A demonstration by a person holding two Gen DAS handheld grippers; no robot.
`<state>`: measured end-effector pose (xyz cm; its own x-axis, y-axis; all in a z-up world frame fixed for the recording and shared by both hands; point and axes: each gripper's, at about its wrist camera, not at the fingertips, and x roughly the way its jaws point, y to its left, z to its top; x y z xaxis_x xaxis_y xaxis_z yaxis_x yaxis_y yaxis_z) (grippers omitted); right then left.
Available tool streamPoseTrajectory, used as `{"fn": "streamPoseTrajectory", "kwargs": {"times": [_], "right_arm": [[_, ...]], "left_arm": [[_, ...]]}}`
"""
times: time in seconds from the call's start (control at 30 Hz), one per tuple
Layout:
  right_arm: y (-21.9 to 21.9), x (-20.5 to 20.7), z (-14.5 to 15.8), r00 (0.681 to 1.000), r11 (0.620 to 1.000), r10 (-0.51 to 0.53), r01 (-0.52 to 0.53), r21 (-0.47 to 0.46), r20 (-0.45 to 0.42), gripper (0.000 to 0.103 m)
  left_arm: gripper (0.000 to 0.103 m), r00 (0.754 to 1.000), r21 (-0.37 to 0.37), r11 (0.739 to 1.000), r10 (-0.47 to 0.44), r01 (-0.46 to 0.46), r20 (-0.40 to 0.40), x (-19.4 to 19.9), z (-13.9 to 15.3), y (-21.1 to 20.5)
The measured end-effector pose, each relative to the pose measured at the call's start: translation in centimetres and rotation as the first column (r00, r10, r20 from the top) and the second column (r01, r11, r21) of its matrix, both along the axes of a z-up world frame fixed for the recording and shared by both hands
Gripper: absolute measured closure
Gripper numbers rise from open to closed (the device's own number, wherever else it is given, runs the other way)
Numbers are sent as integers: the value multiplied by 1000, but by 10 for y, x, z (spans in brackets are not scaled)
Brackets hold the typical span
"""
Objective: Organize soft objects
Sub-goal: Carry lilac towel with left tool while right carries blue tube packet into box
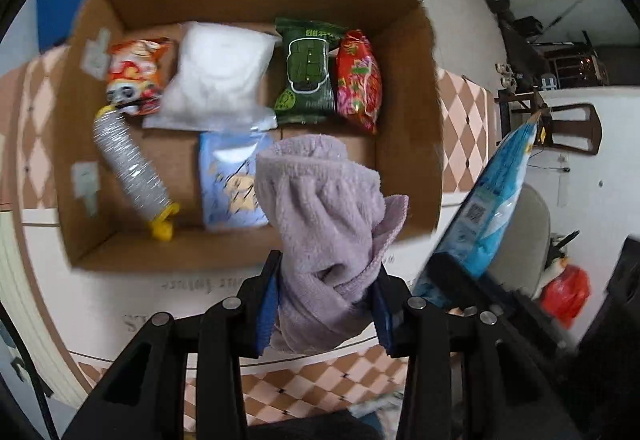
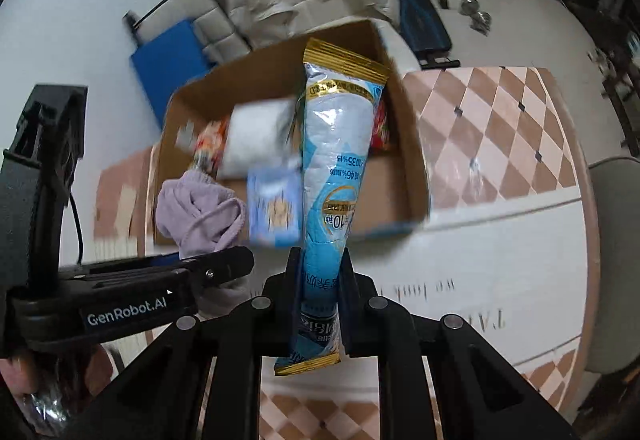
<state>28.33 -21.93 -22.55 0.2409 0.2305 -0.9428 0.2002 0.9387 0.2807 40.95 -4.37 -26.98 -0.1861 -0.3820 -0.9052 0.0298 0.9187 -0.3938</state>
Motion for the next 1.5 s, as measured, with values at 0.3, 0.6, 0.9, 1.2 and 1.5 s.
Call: {"fn": "streamPoseTrajectory", "kwargs": {"times": [0.3,0.6,0.9,1.2,1.5], "right_arm": [[-10,85,-74,987,994,-105,108,18,-124,87],[-8,112,-109,979,994,-89,98,39,-182,86],[-10,119,-101,974,999,-41,36,-27,-221,52],[-6,104,-75,981,991,54,-77,-114,-186,25],[9,81,-54,980,965,115,-149,-217,-162,4]], "left_arm": [[66,984,23,1000,-13,18,-180,47,-57,-22],[62,970,41,996,-65,76,-234,46,-86,-37],[31,984,60,995,-72,82,-164,53,-59,-43],[21,997,116,990,-79,80,-13,17,-11,-30],[6,989,263,965,-53,15,138,-4,-4,12]]}}
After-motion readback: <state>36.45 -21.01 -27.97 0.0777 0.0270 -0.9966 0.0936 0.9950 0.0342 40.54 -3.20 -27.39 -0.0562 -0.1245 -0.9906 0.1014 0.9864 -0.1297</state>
